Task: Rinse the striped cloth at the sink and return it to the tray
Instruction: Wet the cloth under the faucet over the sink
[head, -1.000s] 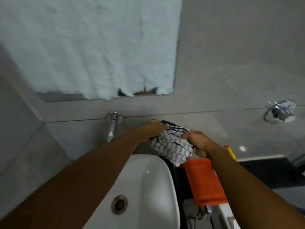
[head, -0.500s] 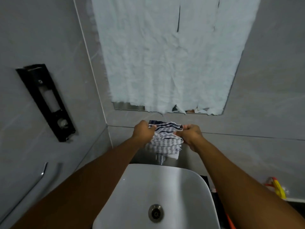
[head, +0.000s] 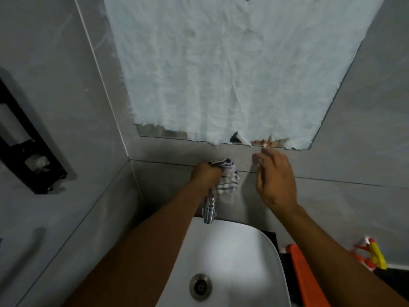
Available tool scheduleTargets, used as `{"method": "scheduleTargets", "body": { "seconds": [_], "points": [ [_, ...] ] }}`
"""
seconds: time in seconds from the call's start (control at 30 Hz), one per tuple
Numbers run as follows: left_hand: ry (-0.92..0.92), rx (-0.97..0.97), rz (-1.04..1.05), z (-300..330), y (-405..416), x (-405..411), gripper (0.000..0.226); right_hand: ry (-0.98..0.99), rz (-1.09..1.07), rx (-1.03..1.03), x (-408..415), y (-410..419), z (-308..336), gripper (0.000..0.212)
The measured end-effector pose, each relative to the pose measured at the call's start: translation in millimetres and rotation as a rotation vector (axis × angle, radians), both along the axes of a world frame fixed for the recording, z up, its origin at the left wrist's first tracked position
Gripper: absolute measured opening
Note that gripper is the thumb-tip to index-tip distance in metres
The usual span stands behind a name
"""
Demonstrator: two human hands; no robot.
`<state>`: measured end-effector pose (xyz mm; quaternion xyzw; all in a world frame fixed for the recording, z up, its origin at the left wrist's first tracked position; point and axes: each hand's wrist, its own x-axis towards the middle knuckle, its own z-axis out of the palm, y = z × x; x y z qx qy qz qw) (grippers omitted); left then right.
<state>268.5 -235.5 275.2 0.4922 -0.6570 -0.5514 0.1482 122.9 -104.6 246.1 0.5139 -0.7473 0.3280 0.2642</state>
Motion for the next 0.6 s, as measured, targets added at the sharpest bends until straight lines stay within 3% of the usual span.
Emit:
{"method": "scheduleTargets", "body": {
  "seconds": [0.1, 0.17, 0.23, 0.33, 0.37, 0.4, 0.47, 0.53, 0.6],
  "points": [
    [0.274, 0.535, -0.031, -1, -8, 13, 0.027, 0.330, -0.022, 0.155, -31, 4, -33, 0.059],
    [0.311, 0.612, -0.050, -11, -12, 11, 0.025, 0.420, -0.042, 0.189, -44, -3, -52, 0.069],
    [0.202, 0.366, 0.004, -16, -12, -1, 0.026, 0.473, -0.080, 0.145, -51, -14, -63, 0.071],
    [-0.442, -0.361, -0.137, -25, 2, -29, 0.030, 0.516, -0.109, 0.053, -57, -26, -72, 0.073],
    [-0.557, -0.436, -0.149, -25, 5, -35, 0.032, 0.526, -0.103, 0.040, -58, -28, -74, 0.074],
    [-0.574, -0.390, -0.136, -25, 3, -41, 0.032, 0.531, -0.094, 0.031, -59, -29, -75, 0.075],
    [-0.271, -0.164, -0.075, -26, -11, -33, 0.026, 0.534, -0.085, 0.014, -61, -29, -75, 0.075],
    [0.162, 0.330, 0.030, -19, -20, -14, 0.022, 0.518, -0.080, 0.036, -60, -30, -74, 0.075],
    [0.384, 0.644, 0.030, -19, -25, -3, 0.027, 0.498, -0.075, 0.076, -59, -29, -72, 0.076]
  ]
}}
